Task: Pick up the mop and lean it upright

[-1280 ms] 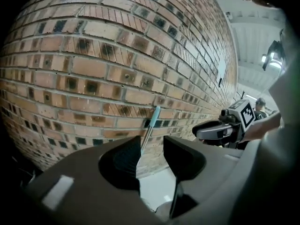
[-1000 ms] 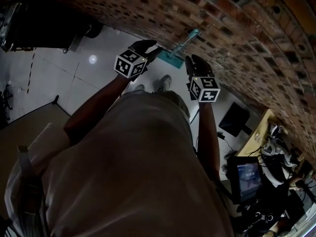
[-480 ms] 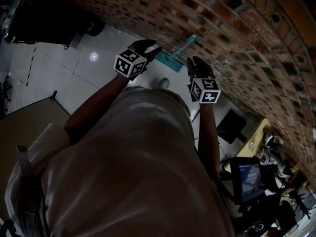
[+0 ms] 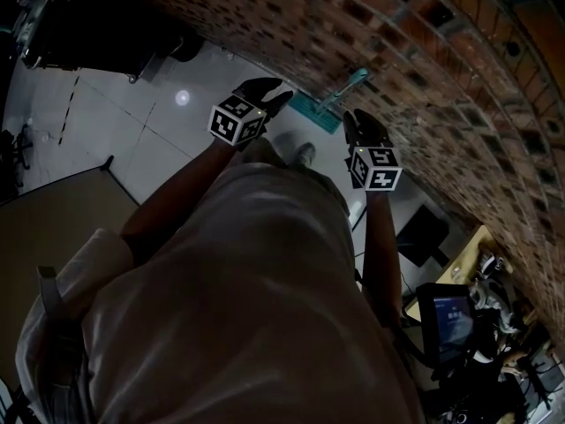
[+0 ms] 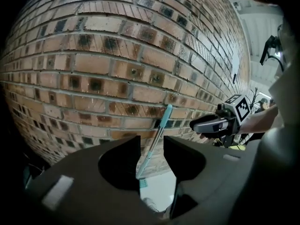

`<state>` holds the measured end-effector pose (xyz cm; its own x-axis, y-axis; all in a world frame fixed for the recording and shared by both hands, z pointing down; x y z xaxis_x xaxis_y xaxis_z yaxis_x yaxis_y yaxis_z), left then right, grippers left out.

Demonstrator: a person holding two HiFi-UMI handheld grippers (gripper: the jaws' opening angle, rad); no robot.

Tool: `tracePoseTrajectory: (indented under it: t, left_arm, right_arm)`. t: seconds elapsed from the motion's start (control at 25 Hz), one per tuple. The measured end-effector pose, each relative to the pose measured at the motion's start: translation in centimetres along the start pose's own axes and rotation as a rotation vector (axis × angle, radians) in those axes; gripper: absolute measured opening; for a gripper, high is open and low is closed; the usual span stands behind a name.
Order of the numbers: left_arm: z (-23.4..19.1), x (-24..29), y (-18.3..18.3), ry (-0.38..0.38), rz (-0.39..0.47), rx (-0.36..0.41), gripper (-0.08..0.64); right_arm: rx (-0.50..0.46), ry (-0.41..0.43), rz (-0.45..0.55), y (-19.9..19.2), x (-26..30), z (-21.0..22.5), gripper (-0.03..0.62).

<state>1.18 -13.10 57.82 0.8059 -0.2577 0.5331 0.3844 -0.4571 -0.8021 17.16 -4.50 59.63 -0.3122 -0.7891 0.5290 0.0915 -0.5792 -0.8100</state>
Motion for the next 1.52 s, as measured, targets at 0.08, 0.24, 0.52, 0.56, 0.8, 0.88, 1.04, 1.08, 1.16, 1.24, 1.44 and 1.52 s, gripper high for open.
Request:
tracePoseTrajectory:
  t: [0.08,0.24,0.52,0.56,0.8,0.88,1.04,1.08,1.16,1.24,1.44,1.52]
  left_arm:
    - [0.0,0.0,-0.2,-0.020,-0.017,0.008,0.172]
    - [-0.3,0.5,-0.6,-0.063,-0.052,0.040,0.172]
    - [-0.9,0.7,-0.1,-0.100,-0.080,0.085,0.173]
    - [-1.1,0.8,-0.1,-0.101,-0.085,0.088,0.173]
    - [-1.6,0.8,0.4,-0.094,-0.087,0.123,0.173]
    - [-1.6,0.8,0.7,-0.093,-0.090,0.121,0.173]
    - [-1.8,0.4,1.0,-0.086,-0.092,0.121,0.173]
    - [-1.8,0.3,1.0,-0.087,-0.092,0.121,0.173]
    - [-2.0,-0.1,1.0,-0.089,-0.094,0.125,0.173]
    - [-2.2,-0.5,1.0,-0.084,-0.096,0.129,0.173]
    - [-2.6,-1.4,1.1,-0.066,-0.090,0.119,0.176]
    - [-3.0,-1.8,0.9,-0.053,-0.100,0.115,0.178]
  right_arm:
    - [0.000,-0.012,-0.011,-0.5,0.3,0.0,0.087]
    - [0.006,-0.056,-0.033,-1.7,1.5,0.5,0.087]
    - [0.035,-0.171,-0.093,-5.5,4.8,3.3,0.094]
    - [0.037,-0.178,-0.097,-5.8,5.4,3.6,0.099]
    - [0.029,-0.174,-0.152,-8.3,9.7,5.3,0.122]
    - [0.017,-0.170,-0.184,-9.3,11.3,5.9,0.133]
    - [0.000,-0.169,-0.252,-11.4,13.9,7.1,0.141]
    - [0.002,-0.175,-0.265,-11.8,14.4,7.4,0.141]
    - [0.010,-0.194,-0.286,-12.6,15.1,8.0,0.141]
    - [0.023,-0.213,-0.303,-13.6,15.8,8.6,0.141]
    - [0.026,-0.207,-0.313,-15.2,17.4,9.4,0.141]
    - [0.016,-0.194,-0.326,-15.6,18.0,9.5,0.141]
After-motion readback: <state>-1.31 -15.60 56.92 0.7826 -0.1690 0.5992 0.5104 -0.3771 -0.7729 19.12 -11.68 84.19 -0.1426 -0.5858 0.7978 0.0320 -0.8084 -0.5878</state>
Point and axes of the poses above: the fingertips, and each gripper's own axes: x forward along the fingers, z to its right, y out of its top, the point moved 2 cm from there along -x, backward along the fingers, and after that the axes turned 1 degree about -y, right-handed, at the moved point
